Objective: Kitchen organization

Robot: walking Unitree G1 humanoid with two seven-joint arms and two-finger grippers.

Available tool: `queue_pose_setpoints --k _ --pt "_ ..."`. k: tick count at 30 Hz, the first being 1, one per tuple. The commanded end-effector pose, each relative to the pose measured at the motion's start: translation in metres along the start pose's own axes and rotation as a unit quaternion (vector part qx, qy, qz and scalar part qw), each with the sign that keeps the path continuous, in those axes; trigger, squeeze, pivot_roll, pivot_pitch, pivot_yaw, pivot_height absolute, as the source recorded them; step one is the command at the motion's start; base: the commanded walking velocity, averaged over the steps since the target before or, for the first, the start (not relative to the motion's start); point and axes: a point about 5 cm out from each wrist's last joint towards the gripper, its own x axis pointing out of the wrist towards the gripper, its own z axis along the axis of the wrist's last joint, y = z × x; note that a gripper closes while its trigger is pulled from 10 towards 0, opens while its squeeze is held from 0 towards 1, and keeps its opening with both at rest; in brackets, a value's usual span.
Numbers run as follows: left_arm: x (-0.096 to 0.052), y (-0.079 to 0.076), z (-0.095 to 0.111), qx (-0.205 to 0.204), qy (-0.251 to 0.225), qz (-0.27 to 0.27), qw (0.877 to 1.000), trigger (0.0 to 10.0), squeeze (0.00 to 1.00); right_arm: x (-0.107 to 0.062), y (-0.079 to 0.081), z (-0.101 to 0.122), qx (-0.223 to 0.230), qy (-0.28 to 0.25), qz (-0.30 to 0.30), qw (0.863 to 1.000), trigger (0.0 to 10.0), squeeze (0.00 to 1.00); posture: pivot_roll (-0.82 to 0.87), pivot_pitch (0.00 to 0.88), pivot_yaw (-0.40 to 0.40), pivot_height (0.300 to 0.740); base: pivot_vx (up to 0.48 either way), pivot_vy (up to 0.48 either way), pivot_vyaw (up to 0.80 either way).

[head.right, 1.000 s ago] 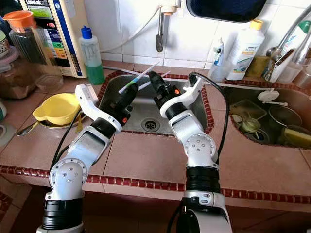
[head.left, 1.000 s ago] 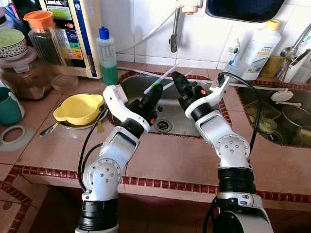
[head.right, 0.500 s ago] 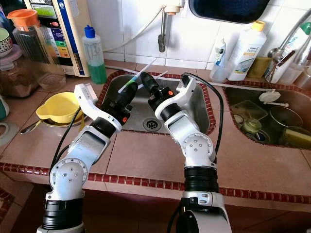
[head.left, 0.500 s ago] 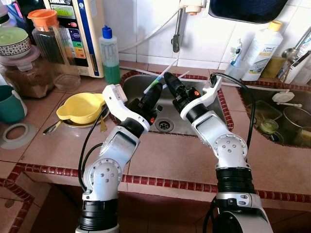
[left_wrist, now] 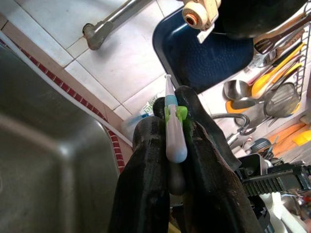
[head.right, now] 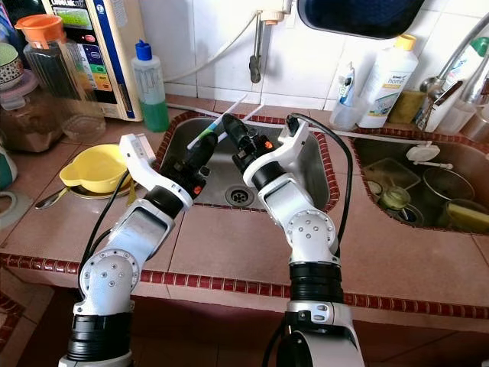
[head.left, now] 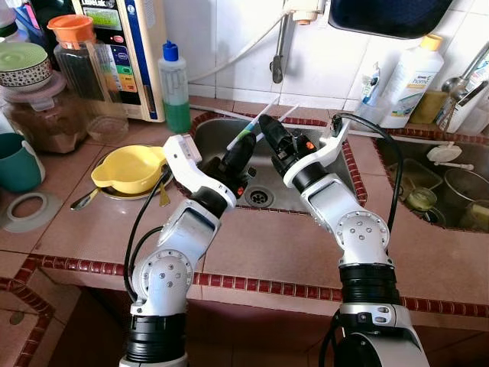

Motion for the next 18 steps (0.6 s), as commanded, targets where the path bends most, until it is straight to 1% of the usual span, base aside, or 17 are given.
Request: queue_pose_setpoints --k 1,5,6,7,8,18 --pt "0.0018 -0.0123 -0.0122 -0.022 0.007 -0.014 1.000 10.0 0.00 0.0095 0.0091 -0.0251 0.036 0.015 0.005 0.999 0.0 0.00 0.03 0.034 -0.049 0.740 0.000 0.000 0.00" --pt "0.0020 -0.0109 -0.0107 -0.021 0.003 -0.010 1.000 10.0 0.00 0.0094 0.0083 -0.0250 0.036 0.012 0.002 0.999 0.0 0.00 0.04 0.034 -0.045 0.740 0.000 0.000 0.00" --pt "0.0022 -0.0103 -0.0101 -0.021 0.000 -0.008 1.000 10.0 0.03 0.0093 0.0082 -0.0250 0.036 0.011 0.001 0.999 0.0 0.00 0.04 0.034 -0.045 0.740 0.000 0.000 0.00" --pt "0.0023 -0.0099 -0.0097 -0.021 -0.001 -0.006 1.000 10.0 0.03 0.0093 0.0080 -0.0250 0.036 0.011 0.001 0.999 0.0 0.00 0.04 0.034 -0.045 0.740 0.000 0.000 0.00" --pt "0.0029 -0.0087 -0.0088 -0.021 -0.004 -0.002 1.000 10.0 1.00 0.0093 0.0077 -0.0250 0.035 0.010 -0.001 0.999 0.0 0.00 0.04 0.033 -0.043 0.740 0.000 0.000 0.00" --pt "0.0032 -0.0082 -0.0072 -0.021 -0.006 -0.001 1.000 10.0 1.00 0.0092 0.0055 -0.0233 0.031 0.003 -0.009 0.999 0.0 0.00 0.04 0.033 -0.038 0.740 0.000 0.000 0.00"
